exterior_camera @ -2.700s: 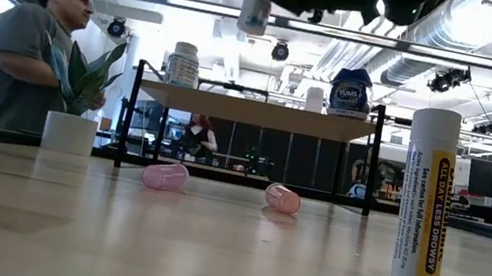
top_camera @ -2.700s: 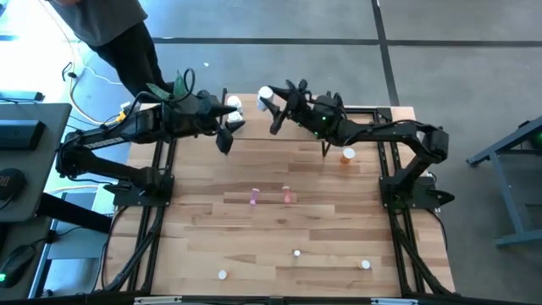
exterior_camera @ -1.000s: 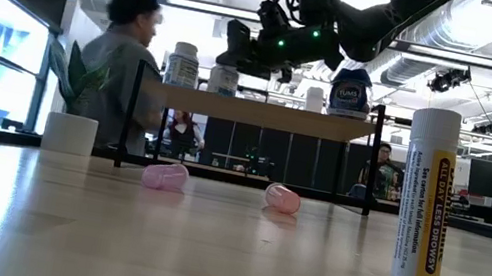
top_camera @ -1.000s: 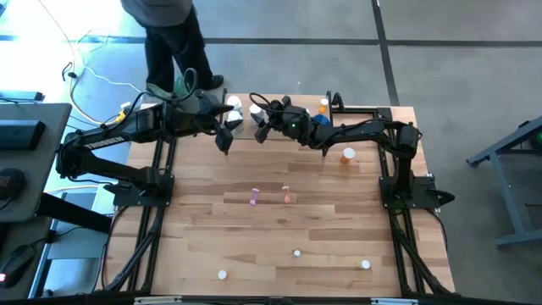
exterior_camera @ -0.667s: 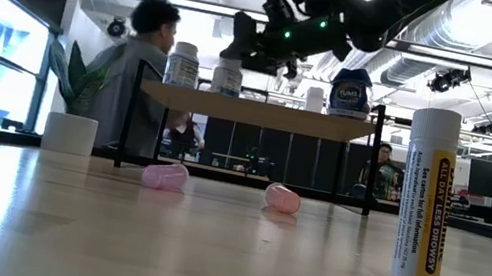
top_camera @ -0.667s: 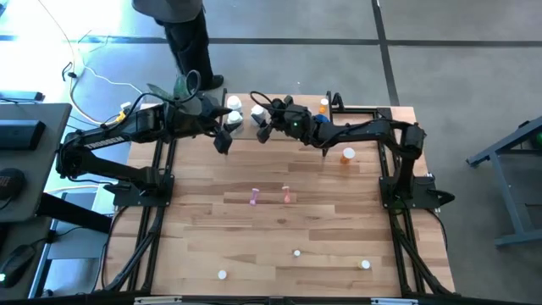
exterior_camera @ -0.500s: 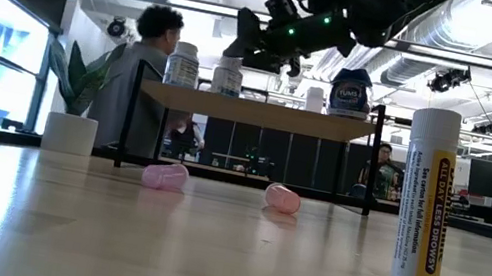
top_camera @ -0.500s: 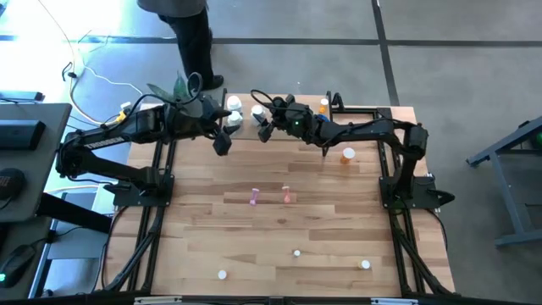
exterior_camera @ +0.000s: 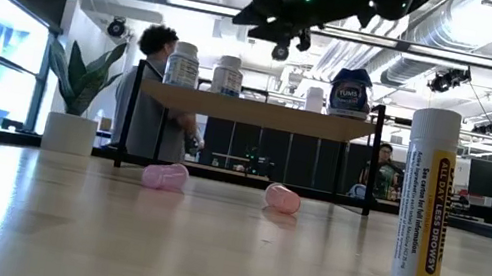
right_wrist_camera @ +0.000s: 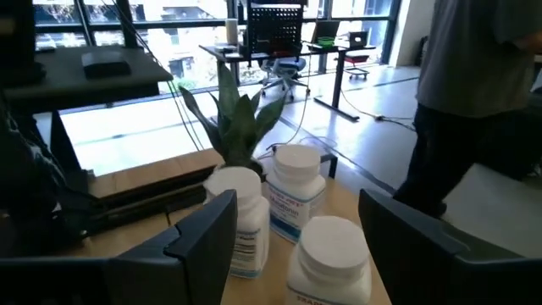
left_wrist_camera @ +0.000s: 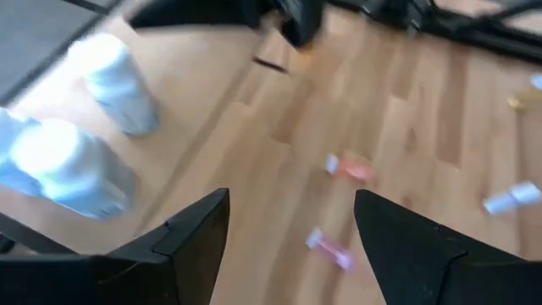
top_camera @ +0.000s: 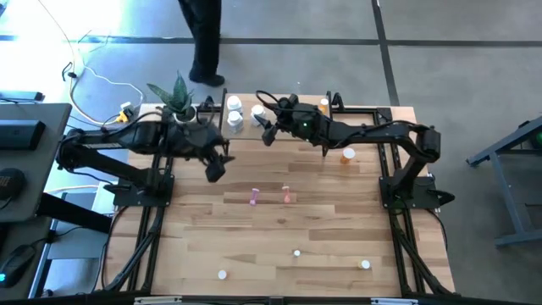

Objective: Pick and place medicine bottles onto shelf by color
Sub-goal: Put the bottom orange pill bottle on the shelf

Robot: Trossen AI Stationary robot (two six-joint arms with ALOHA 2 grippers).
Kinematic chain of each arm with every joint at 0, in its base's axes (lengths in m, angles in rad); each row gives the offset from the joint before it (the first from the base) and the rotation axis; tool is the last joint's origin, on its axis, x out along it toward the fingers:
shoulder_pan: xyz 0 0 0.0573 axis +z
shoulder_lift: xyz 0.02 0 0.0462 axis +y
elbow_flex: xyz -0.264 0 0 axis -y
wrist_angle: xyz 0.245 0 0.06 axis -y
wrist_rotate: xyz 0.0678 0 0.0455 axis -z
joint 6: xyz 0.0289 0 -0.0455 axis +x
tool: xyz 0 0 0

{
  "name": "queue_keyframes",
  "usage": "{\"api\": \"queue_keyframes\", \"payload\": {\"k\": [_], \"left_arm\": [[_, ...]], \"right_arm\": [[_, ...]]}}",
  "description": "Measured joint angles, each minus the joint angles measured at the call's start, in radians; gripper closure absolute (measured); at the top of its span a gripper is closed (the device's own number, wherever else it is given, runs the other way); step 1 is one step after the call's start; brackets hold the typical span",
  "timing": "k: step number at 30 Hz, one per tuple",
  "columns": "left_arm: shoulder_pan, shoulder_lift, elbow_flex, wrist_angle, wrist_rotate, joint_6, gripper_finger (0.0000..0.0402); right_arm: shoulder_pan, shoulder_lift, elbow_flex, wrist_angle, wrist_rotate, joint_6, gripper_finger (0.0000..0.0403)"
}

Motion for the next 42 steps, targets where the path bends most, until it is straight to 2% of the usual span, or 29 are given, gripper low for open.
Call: {"api": "queue_keyframes", "payload": {"k": [8,16,19,25,32,42], "left_arm": [[-0.204,0.0,-0.092,0.009,-0.012,-0.108,0.0159],[-0.414,0.0,-0.198,0.058,-0.076,-0.247,0.0159],[-0.494,0.0,-0.228,0.092,-0.096,-0.277,0.0159],[-0.634,0.034,-0.275,0.155,-0.105,-0.34,0.0159],[-0.746,0.14,-0.275,0.218,-0.105,-0.347,0.0159],[-0.829,0.271,-0.275,0.362,-0.069,-0.381,0.0159]], "right_arm": [[0.036,-0.058,0.0,-0.045,0.006,0.006,0.0164],[0.101,-0.132,0.0,-0.144,0.107,0.077,0.0164],[0.125,-0.164,0.0,-0.18,0.111,0.083,0.0164],[0.168,-0.202,0.0,-0.255,0.11,0.196,0.0164],[0.215,-0.205,0.001,-0.317,0.111,0.245,0.0164],[0.254,-0.205,0.0,-0.378,0.114,0.298,0.0164]]}}
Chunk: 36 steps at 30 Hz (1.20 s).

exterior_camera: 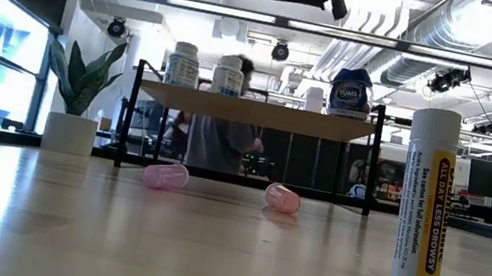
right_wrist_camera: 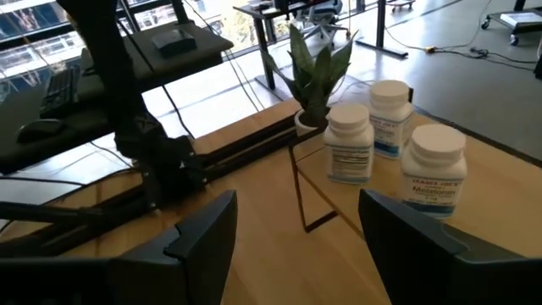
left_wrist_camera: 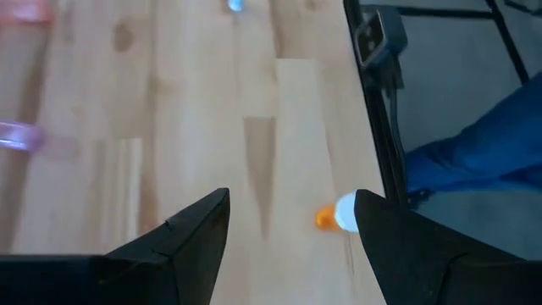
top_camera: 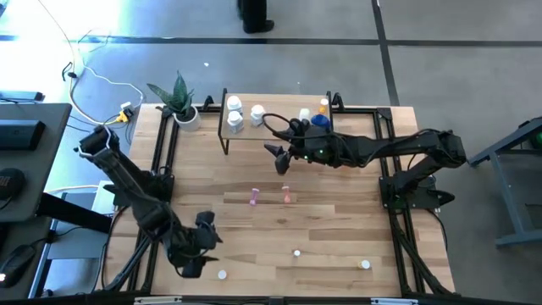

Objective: Pick and place medicine bottles onto shelf by color
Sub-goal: Put the bottom orange pill bottle on the shelf

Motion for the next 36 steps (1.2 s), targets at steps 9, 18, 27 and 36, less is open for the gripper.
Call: {"api": "queue_keyframes", "payload": {"k": [9,18,27,36], "left_arm": [[-0.057,0.104,0.0,0.046,0.001,0.001,0.0159],[-0.085,0.19,0.0,0.132,0.01,0.001,0.0159],[-0.09,0.246,0.0,0.188,0.039,0.001,0.0159],[-0.09,0.299,0.001,0.284,0.049,0.035,0.0159]], "right_arm": [[0.019,0.0,0.0,-0.017,0.031,0.032,0.0164],[0.02,0.001,0.0,-0.111,0.031,0.112,0.0164],[0.024,0.001,0.0,-0.119,0.025,0.112,0.0164],[0.024,0.002,0.0,-0.135,0.025,0.112,0.0164]]}}
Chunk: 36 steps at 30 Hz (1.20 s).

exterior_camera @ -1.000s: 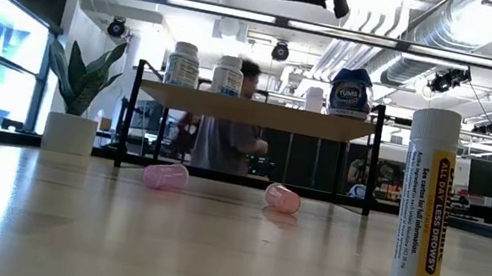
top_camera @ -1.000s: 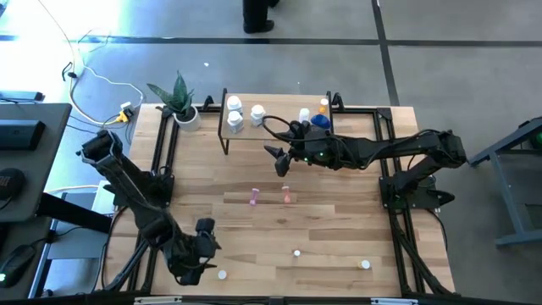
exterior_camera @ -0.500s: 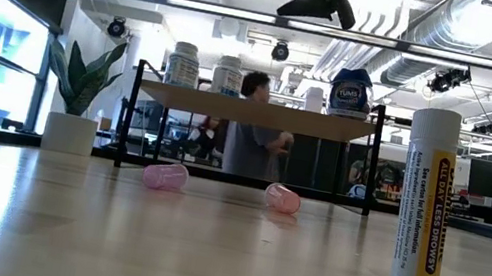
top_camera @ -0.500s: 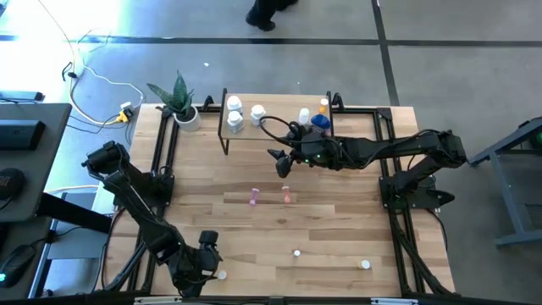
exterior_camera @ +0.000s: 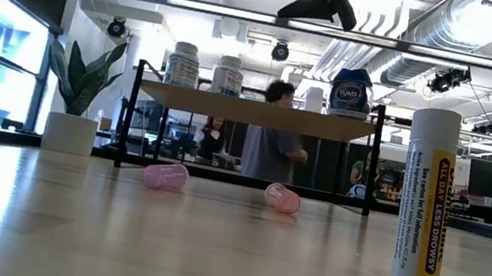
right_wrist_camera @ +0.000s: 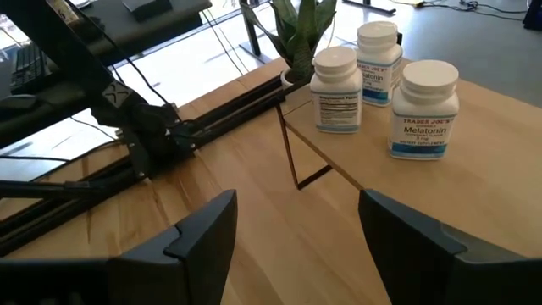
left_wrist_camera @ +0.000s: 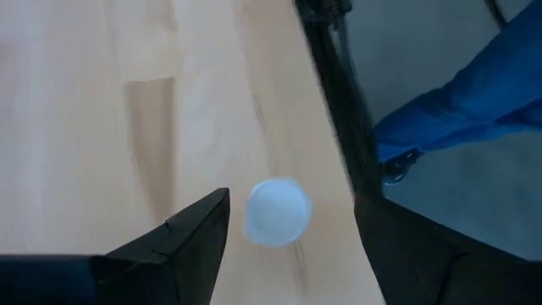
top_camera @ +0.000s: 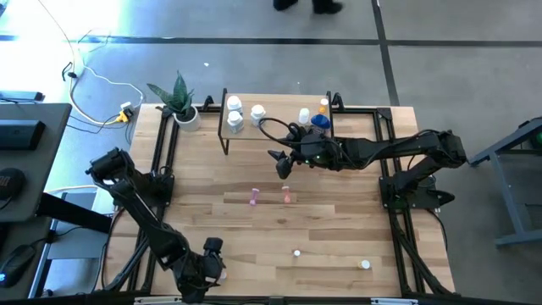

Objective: Pick and place medicine bottles onto shelf by color
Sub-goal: Put the bottom orange pill bottle on the shelf

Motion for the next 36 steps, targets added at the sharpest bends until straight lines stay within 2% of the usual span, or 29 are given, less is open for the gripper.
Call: {"api": "queue_keyframes", "payload": {"k": [16,28,36], "left_arm": [[0.003,0.03,-0.001,0.006,-0.045,0.0,0.0164],[0.016,0.032,-0.001,0.006,-0.027,0.027,0.0247],[0.017,0.032,-0.001,0.006,-0.003,0.027,0.0281]], "right_arm": [[0.014,0.0,0.0,-0.023,0.0,0.017,0.0164],[0.02,0.0,0.0,-0.026,0.0,0.017,0.0164],[0.02,0.0,0.0,-0.028,0.0,0.016,0.0164]]}}
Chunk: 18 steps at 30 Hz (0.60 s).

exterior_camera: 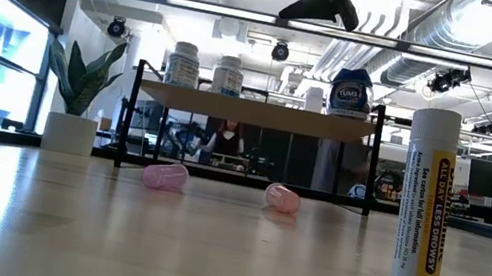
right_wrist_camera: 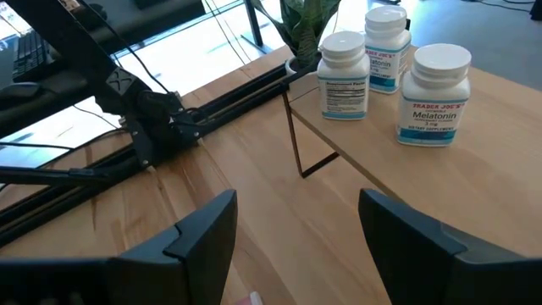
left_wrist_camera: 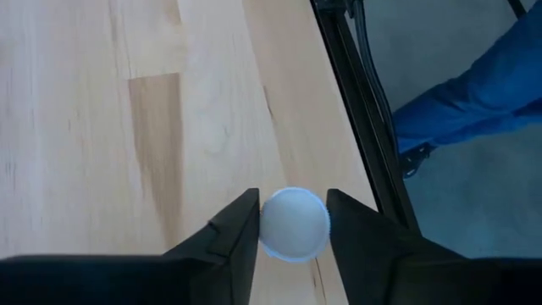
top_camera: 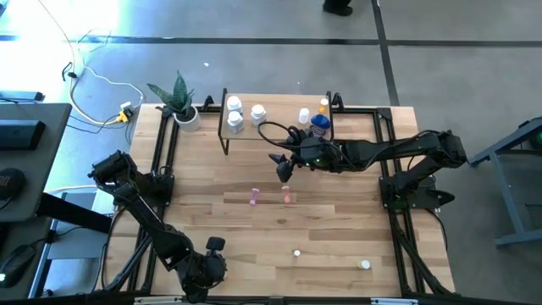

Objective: Pick and place medicine bottles onto shelf by color
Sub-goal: Put the bottom orange pill bottle on the shelf

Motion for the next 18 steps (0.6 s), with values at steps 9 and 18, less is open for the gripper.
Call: {"api": "queue_keyframes", "payload": {"k": [9,18], "left_arm": [[0.028,-0.003,0.0,-0.003,0.001,-0.025,0.0284],[0.128,-0.047,0.0,-0.024,0.015,0.011,0.0284]], "right_arm": [[0.0,0.0,0.0,0.0,0.0,0.003,0.0164],[-0.012,-0.019,0.0,0.0,0.01,0.01,0.0164]]}}
